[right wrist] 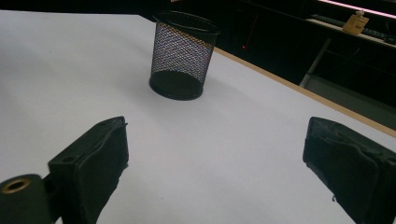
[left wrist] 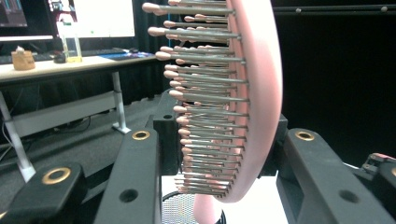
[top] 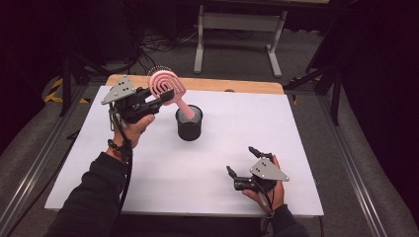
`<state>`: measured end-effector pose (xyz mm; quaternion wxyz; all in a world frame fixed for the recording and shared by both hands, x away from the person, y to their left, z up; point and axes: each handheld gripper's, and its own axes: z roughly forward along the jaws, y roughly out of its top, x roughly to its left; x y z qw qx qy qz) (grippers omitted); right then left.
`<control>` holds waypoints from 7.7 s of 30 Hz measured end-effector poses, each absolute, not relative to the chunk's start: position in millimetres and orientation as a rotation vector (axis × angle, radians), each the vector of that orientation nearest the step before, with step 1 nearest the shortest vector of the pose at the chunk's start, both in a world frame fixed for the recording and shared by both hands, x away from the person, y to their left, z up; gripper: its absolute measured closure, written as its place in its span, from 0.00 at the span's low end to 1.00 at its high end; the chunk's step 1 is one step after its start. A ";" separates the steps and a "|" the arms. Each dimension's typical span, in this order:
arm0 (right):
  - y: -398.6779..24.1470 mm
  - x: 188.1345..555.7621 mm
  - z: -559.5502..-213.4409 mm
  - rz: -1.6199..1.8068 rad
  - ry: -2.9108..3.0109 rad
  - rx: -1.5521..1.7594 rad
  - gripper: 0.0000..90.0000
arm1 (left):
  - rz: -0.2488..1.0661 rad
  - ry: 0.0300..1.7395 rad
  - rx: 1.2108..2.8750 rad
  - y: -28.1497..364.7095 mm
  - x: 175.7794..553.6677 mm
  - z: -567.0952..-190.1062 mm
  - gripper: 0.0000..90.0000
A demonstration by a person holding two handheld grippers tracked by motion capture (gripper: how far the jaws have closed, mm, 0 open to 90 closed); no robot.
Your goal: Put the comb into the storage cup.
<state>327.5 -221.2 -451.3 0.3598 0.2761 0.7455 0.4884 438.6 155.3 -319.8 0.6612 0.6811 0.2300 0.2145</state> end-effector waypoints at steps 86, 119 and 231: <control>-210.3 331.9 -460.5 1.139 2.007 0.707 0.11 | 0.442 0.796 1.629 138.0 489.9 -406.0 0.65; -209.5 331.5 -460.6 1.136 2.011 0.696 0.11 | 0.449 0.820 1.648 143.1 491.9 -412.8 0.52; -207.5 328.8 -458.3 1.144 1.997 0.682 0.12 | 0.661 0.552 1.885 177.2 437.9 -415.3 0.06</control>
